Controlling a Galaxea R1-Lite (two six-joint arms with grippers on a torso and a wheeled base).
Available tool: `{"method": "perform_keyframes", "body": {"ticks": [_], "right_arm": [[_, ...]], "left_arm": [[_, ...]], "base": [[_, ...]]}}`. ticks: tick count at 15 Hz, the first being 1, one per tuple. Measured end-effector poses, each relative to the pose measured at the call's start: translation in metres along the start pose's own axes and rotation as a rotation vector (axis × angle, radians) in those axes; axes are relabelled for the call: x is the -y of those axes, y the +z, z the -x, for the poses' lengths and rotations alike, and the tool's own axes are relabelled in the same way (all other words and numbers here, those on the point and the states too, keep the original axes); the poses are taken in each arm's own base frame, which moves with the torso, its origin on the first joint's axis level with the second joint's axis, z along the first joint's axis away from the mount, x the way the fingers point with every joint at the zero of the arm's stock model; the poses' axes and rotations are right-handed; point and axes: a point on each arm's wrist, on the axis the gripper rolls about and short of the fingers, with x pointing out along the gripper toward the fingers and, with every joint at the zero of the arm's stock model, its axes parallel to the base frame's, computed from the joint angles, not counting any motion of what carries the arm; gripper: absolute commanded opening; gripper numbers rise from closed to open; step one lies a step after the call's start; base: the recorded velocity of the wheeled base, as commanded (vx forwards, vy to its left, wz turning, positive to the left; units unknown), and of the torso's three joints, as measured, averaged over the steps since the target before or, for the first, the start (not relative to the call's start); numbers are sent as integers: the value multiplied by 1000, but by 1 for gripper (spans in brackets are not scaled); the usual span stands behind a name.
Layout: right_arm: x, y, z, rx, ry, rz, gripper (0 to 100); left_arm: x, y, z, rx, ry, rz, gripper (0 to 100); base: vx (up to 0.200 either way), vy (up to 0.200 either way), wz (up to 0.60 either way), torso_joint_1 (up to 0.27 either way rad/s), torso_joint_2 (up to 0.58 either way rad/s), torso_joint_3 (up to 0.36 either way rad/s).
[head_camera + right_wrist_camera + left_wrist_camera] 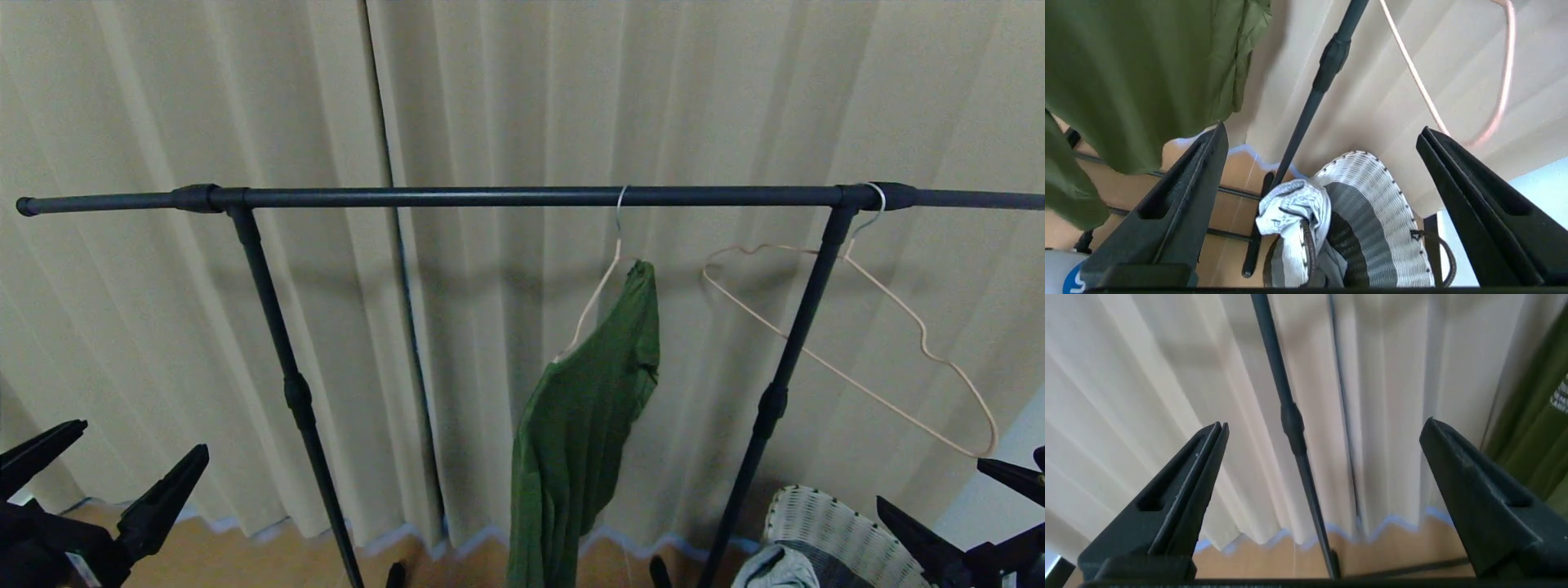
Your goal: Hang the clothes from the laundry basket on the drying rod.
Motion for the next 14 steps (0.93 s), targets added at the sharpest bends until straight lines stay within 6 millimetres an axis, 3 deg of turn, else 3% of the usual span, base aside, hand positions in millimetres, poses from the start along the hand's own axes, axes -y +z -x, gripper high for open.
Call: {"method": "perform_keyframes", "body": {"ticks": [4, 14], "right_arm": [[0, -1, 0, -2, 1, 1, 100], [-1, -7, 1, -20, 4, 6, 100]], "left_arm": [[-1, 3, 7, 40, 7, -15, 100], [0, 2, 13, 36, -11, -19, 100]], "base": [[-200, 0, 0, 4, 2, 4], [0, 0, 0, 0, 0, 0]]}}
